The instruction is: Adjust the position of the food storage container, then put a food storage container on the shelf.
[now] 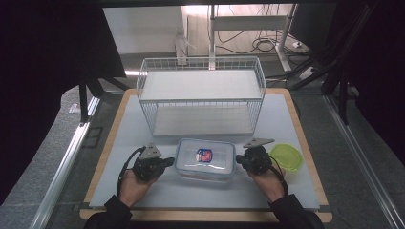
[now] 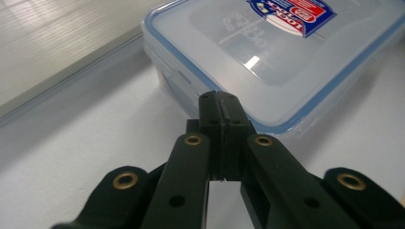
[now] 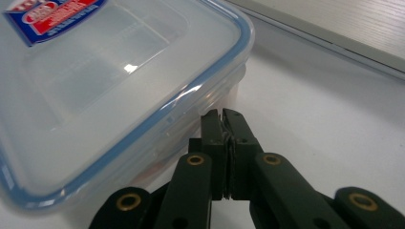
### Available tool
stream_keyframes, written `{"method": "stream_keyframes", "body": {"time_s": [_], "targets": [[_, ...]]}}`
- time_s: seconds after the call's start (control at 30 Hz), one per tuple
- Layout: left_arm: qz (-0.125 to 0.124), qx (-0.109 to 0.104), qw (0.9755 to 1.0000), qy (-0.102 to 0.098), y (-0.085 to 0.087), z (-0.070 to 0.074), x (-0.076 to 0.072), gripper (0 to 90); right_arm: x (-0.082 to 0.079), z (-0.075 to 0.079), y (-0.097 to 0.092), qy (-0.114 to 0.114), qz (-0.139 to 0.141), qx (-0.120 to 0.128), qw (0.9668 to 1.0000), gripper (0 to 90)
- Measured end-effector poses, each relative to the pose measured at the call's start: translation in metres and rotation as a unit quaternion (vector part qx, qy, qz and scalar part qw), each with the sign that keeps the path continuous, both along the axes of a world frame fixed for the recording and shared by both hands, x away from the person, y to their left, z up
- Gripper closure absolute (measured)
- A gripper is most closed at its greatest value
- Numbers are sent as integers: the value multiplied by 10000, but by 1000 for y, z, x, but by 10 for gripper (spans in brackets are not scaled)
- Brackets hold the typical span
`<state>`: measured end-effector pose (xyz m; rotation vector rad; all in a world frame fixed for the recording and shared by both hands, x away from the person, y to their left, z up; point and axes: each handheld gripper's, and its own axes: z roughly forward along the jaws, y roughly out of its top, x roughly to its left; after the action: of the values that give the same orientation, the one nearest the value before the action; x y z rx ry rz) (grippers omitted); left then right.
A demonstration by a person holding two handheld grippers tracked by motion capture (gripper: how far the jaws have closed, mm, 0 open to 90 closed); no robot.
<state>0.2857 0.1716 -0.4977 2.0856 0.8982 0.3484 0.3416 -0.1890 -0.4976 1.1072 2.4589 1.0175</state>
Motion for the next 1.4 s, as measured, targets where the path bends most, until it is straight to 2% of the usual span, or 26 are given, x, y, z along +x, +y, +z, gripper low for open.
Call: {"method": "stream_keyframes", "body": {"time_s": [0.2, 0.27, 0.33, 0.47, 0.63, 0.77, 0.83, 0.97, 1.13, 1.23, 1.4], "targets": [[-61, -103, 9999, 59, -4, -1, -7, 900, 11, 0, 1, 4, -159, -11, 9999, 899], [-122, -30, 9999, 37, -3, -1, -7, 900, 11, 0, -1, 9, -123, 5, 9999, 884], [16, 103, 9999, -106, -1, 1, -8, 876, 9, 3, -3, -43, -75, -63, 9999, 846], [259, 34, 9995, -164, 11, 2, -7, 692, -1, 14, -14, -160, -8, 31, 9999, 743], [341, -104, 9991, -213, 20, -1, -8, 358, -8, 18, -25, -154, 10, 128, 9998, 577], [344, -219, 9990, -176, 25, -3, -7, 204, -10, 21, -32, -182, 13, 250, 9995, 454], [374, -251, 9987, -243, 25, -4, -7, 129, -11, 24, -33, -252, 28, 310, 9992, 409], [307, -155, 9986, -392, 24, -5, -6, 62, -11, 27, -34, -324, 92, 431, 9985, 304], [241, -228, 9986, -417, 23, -6, -1, 41, -10, 28, -31, -386, 158, 523, 9978, 191], [200, -375, 9987, -273, 22, -2, 3, 39, -10, 28, -27, -406, 207, 494, 9977, 135], [111, -439, 9990, -18, 14, 4, 13, 32, -8, 26, -19, -325, 250, 402, 9984, 63]]}}
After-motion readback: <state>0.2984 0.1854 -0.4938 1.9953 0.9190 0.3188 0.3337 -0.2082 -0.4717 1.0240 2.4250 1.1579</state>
